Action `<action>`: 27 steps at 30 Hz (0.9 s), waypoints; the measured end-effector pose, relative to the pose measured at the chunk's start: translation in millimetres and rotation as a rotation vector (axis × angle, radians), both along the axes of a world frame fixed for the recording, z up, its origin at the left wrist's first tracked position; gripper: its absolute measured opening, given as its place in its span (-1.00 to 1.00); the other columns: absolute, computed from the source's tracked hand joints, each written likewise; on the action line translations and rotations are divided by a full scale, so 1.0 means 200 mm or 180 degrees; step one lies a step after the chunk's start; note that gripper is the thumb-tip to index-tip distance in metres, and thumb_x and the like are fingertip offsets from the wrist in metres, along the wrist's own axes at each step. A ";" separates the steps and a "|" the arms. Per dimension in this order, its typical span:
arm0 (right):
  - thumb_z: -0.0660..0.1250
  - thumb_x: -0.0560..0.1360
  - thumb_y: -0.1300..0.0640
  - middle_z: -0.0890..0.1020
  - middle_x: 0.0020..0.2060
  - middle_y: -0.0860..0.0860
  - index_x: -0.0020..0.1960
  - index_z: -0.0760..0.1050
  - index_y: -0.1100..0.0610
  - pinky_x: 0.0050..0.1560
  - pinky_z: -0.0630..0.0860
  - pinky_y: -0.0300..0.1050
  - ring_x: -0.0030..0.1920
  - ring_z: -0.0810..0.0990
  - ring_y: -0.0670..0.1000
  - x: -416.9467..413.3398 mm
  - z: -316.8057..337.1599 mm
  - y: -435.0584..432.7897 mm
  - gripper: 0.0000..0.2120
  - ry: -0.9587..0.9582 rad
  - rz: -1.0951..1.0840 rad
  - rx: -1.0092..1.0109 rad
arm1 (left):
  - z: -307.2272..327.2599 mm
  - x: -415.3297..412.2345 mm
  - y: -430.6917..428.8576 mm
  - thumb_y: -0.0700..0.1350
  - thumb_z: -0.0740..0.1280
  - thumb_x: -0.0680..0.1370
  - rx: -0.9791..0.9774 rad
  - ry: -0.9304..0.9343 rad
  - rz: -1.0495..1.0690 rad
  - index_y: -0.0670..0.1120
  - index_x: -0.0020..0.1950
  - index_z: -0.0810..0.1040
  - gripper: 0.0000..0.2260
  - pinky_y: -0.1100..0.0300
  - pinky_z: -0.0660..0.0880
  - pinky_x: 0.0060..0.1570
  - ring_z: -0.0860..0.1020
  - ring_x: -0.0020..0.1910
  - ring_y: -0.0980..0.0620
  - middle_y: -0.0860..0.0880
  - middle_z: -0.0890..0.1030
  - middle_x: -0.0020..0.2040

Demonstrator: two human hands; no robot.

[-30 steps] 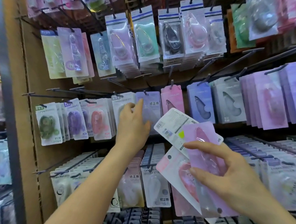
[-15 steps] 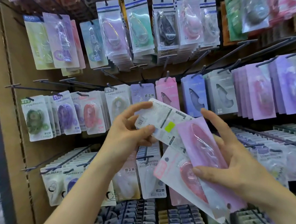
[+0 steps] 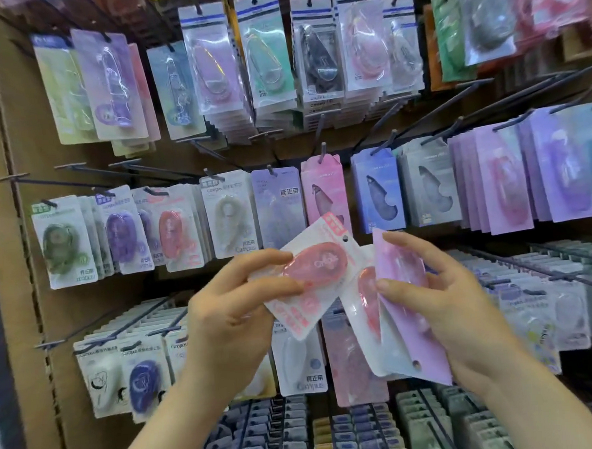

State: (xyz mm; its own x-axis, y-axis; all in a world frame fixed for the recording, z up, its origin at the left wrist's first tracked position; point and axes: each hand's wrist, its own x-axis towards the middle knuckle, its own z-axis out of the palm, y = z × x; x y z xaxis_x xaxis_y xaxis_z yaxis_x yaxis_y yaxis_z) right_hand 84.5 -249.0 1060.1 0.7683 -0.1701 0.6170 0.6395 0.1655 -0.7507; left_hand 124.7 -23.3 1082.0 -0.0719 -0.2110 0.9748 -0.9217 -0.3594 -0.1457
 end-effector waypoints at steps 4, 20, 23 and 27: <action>0.49 0.33 0.24 0.59 0.26 0.02 0.10 0.61 -0.24 0.06 0.62 0.10 0.16 0.64 0.11 0.02 0.00 0.03 -0.53 -0.0130 -0.0068 0.0346 | -0.06 0.01 -0.02 -0.42 0.36 0.40 0.0090 0.0029 0.0020 0.01 0.01 0.64 -0.63 0.20 0.57 0.02 0.59 0.12 0.04 -0.09 0.57 0.11; 0.65 0.24 0.11 0.45 0.40 -0.09 0.40 0.22 -0.41 0.28 0.49 0.21 0.35 0.49 0.06 -0.01 -0.02 0.04 -0.06 -0.0822 -0.0897 -0.0039 | -0.14 -0.08 -0.12 -0.14 0.52 0.43 -0.0586 0.1860 -0.0806 0.09 0.09 0.68 -0.74 0.31 0.55 -0.06 0.63 -0.03 0.08 0.09 0.59 -0.02; 0.58 0.23 0.06 0.38 0.42 -0.23 0.40 0.22 -0.40 0.34 0.44 0.19 0.40 0.43 -0.02 -0.02 -0.01 0.04 -0.10 -0.0875 -0.1016 -0.0100 | -0.13 -0.09 -0.14 -0.19 0.49 0.33 -0.0703 0.2179 -0.0990 0.15 0.26 0.54 -0.47 0.20 0.62 -0.08 0.67 -0.10 0.05 0.08 0.56 0.01; 0.55 0.26 0.07 0.24 0.37 -0.51 0.40 0.18 -0.41 0.39 0.38 0.17 0.44 0.34 -0.13 -0.04 0.00 0.06 -0.11 -0.0953 -0.1225 -0.0332 | -0.11 -0.09 -0.12 -0.27 0.50 0.42 -0.0233 0.2502 -0.0898 0.38 0.35 0.38 -0.28 0.07 0.62 0.02 0.65 0.09 -0.02 0.05 0.51 0.32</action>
State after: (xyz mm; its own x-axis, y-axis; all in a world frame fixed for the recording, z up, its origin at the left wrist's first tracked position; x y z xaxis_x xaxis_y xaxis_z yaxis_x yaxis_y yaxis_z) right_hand 76.7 -236.2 1059.5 0.4484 -0.3321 0.8298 0.8296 -0.1910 -0.5247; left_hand 106.5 -47.7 1060.7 0.5937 -0.2212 0.7737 -0.8019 -0.0837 0.5915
